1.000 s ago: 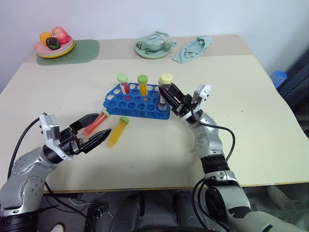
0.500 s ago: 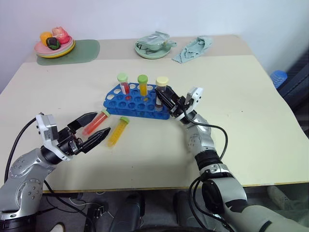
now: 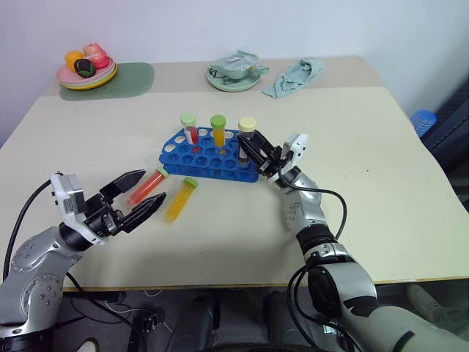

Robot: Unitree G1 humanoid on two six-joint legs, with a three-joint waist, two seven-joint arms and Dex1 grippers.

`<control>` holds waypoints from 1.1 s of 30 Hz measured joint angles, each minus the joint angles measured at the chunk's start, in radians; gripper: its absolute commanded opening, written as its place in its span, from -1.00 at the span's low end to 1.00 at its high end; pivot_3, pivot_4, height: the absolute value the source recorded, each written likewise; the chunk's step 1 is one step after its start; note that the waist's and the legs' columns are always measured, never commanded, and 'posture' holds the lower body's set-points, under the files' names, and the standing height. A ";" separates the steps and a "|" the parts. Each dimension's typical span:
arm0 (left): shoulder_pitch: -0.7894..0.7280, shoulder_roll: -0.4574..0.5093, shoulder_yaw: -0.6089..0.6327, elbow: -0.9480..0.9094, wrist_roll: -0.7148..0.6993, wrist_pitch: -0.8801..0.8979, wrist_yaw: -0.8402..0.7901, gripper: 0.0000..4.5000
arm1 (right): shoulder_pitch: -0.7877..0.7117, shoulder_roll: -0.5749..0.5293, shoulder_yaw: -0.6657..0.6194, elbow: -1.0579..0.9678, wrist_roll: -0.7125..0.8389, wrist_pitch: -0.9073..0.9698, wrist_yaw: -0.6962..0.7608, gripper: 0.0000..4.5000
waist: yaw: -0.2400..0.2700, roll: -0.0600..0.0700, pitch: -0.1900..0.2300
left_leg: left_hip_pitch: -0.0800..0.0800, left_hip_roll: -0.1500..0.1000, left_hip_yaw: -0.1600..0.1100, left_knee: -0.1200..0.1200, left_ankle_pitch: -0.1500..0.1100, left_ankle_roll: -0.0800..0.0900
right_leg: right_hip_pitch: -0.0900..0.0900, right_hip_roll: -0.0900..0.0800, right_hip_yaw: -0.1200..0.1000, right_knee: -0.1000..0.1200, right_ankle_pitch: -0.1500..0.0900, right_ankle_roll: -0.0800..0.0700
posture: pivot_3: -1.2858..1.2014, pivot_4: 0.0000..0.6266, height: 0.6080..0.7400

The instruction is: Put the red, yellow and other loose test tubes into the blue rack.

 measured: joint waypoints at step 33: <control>-0.011 -0.010 -0.004 -0.018 -0.001 0.002 0.018 0.96 | 0.035 -0.001 0.012 0.035 -0.023 0.010 0.012 -0.64 | 0.000 0.001 0.001 | 0.003 0.001 0.000 -0.002 0.000 0.000 | 0.003 0.001 0.000 -0.002 0.000 0.000 | 0.03 -0.52 1.00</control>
